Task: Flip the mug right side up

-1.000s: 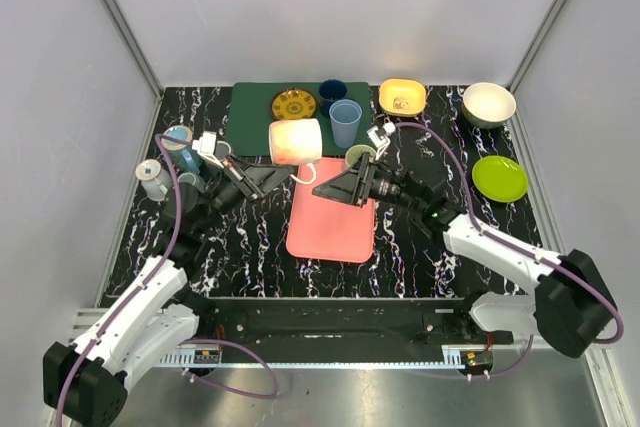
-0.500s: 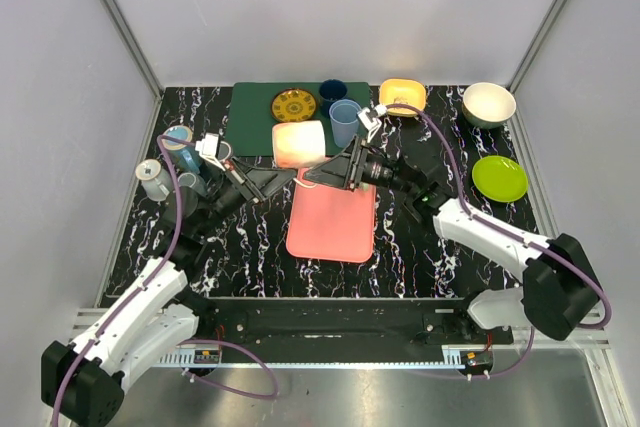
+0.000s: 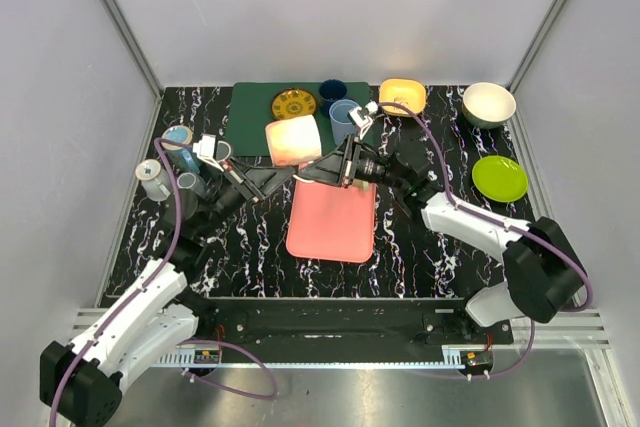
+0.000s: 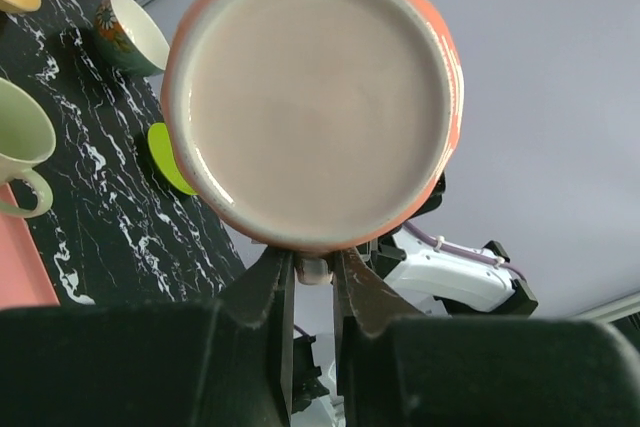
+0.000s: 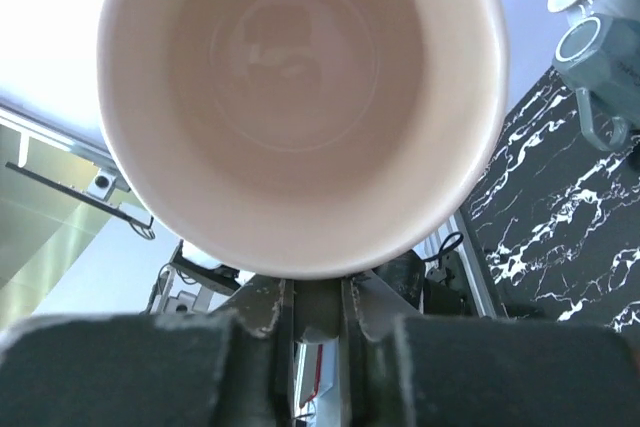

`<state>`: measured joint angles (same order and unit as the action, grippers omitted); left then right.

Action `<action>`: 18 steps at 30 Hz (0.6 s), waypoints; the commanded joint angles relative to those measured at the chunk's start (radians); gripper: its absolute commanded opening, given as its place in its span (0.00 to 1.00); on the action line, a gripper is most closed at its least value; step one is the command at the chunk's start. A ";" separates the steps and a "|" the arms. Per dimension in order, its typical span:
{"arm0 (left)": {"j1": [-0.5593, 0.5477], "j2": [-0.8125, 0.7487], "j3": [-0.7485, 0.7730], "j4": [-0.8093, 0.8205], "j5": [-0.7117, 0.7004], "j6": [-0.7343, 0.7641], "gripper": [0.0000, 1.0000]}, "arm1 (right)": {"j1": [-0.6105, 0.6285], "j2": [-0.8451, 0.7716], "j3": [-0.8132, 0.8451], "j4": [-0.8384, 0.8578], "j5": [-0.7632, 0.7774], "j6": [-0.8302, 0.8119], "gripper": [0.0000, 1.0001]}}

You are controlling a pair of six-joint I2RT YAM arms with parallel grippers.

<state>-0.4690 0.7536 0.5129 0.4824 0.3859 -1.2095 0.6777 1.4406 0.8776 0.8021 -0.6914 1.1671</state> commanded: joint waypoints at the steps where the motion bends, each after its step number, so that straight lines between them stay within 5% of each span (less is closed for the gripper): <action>1: -0.034 -0.039 0.006 0.113 0.076 0.024 0.00 | 0.010 0.023 0.061 0.115 -0.011 0.034 0.00; 4: -0.033 -0.063 0.012 0.027 0.044 0.065 0.07 | 0.010 -0.005 0.061 0.070 -0.028 -0.010 0.00; 5: -0.033 -0.072 0.019 -0.017 0.036 0.076 0.24 | 0.011 -0.017 0.064 0.022 -0.025 -0.041 0.00; 9: -0.028 -0.105 0.053 -0.183 -0.021 0.146 0.61 | 0.011 -0.133 0.113 -0.310 0.054 -0.254 0.00; 14: -0.026 -0.183 0.127 -0.480 -0.198 0.283 0.71 | 0.010 -0.187 0.260 -0.786 0.200 -0.535 0.00; 18: -0.025 -0.229 0.185 -0.723 -0.384 0.398 0.74 | 0.020 -0.143 0.374 -1.148 0.471 -0.697 0.00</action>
<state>-0.4961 0.5701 0.6025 0.0135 0.2169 -0.9611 0.6868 1.3163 1.1061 -0.0135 -0.5079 0.7193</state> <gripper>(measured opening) 0.733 0.199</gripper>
